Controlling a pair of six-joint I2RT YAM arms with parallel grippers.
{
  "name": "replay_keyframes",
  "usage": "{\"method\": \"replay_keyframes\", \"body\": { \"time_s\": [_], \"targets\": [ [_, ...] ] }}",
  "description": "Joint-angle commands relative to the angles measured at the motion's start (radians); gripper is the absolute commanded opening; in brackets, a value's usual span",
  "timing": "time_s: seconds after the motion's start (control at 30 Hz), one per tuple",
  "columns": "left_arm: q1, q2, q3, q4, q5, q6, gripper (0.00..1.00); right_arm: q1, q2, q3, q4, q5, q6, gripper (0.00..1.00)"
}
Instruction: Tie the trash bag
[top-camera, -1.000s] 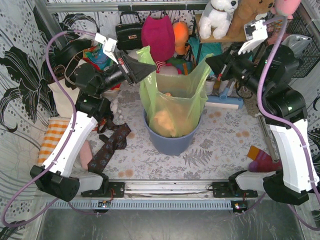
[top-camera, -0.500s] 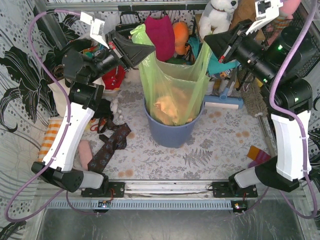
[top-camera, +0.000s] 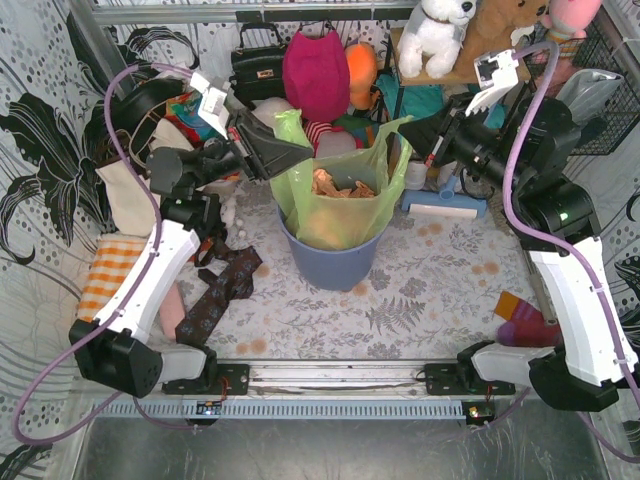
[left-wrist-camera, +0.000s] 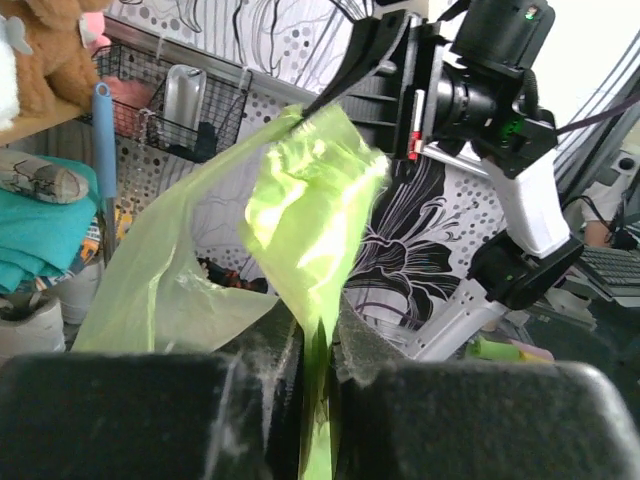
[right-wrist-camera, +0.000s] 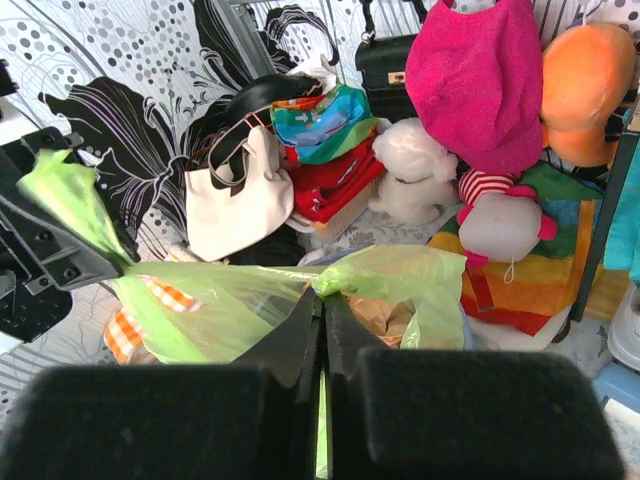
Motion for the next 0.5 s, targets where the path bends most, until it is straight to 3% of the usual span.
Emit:
{"method": "replay_keyframes", "body": {
  "time_s": [0.0,0.17,0.27,0.4,0.47],
  "targets": [
    [0.009,-0.076,0.008,0.081,0.024,-0.005,0.26,-0.001,-0.029,-0.021,0.108,-0.015,0.011,0.0],
    [0.014,-0.11,0.106,-0.191,-0.09,0.155,0.55,-0.001,0.01,0.04,0.09,-0.027,-0.008,0.0],
    [0.014,-0.128,0.18,-0.407,-0.214,0.26,0.66,-0.001,0.031,0.1,0.052,-0.008,-0.025,0.1],
    [0.014,-0.136,0.244,-0.583,-0.293,0.345,0.66,-0.002,0.062,0.185,-0.031,0.051,-0.062,0.31],
    [0.014,-0.135,0.251,-0.607,-0.283,0.361,0.66,-0.001,0.074,0.225,-0.069,0.087,-0.081,0.37]
  ]
}}
